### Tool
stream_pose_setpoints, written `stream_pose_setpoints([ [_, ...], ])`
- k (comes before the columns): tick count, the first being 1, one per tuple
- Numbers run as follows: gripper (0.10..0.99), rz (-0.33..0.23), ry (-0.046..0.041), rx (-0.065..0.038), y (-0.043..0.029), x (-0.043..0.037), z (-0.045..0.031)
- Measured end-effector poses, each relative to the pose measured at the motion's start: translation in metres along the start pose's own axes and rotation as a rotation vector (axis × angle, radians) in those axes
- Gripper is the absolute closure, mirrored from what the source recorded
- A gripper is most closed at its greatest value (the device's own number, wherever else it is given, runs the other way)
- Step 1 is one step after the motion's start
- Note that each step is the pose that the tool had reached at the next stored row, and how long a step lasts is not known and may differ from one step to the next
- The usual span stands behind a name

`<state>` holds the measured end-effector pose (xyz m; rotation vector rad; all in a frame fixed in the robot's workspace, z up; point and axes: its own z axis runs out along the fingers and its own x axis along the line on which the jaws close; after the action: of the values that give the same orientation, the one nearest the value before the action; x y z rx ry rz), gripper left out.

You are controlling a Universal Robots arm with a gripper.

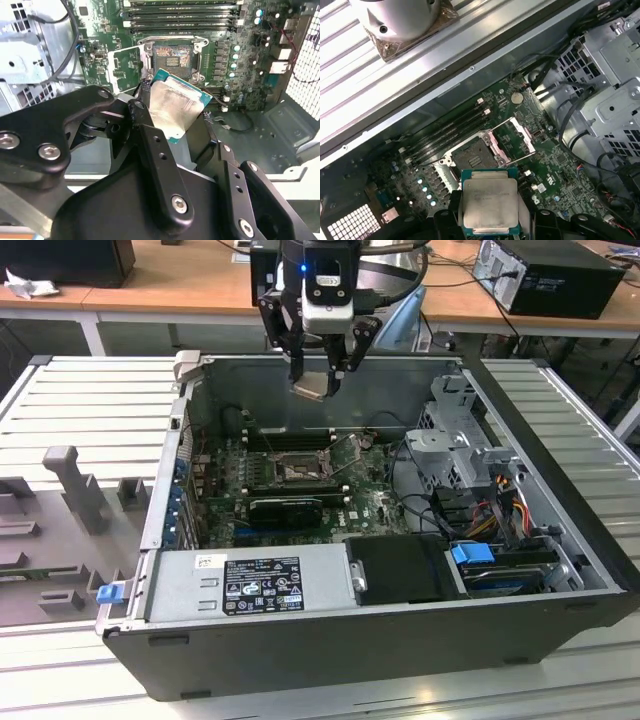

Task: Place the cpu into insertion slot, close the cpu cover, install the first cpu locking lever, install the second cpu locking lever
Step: 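Place the cpu into insertion slot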

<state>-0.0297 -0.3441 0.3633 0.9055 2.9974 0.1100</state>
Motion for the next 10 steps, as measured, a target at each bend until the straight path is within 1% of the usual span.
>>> stream_pose_setpoints([
  [2, 0.557, 0.050, -0.0046, 0.001, 0.0000, 0.0000, 0.0002],
  [5, 0.557, 0.089, -0.0083, 0.002, 0.0000, 0.0000, 0.0003],
  [7, 0.557, 0.134, -0.0124, 0.003, 0.0000, 0.0000, 0.0005],
  [10, 0.557, 0.185, -0.0167, 0.003, 0.0000, 0.0000, 0.0008],
])
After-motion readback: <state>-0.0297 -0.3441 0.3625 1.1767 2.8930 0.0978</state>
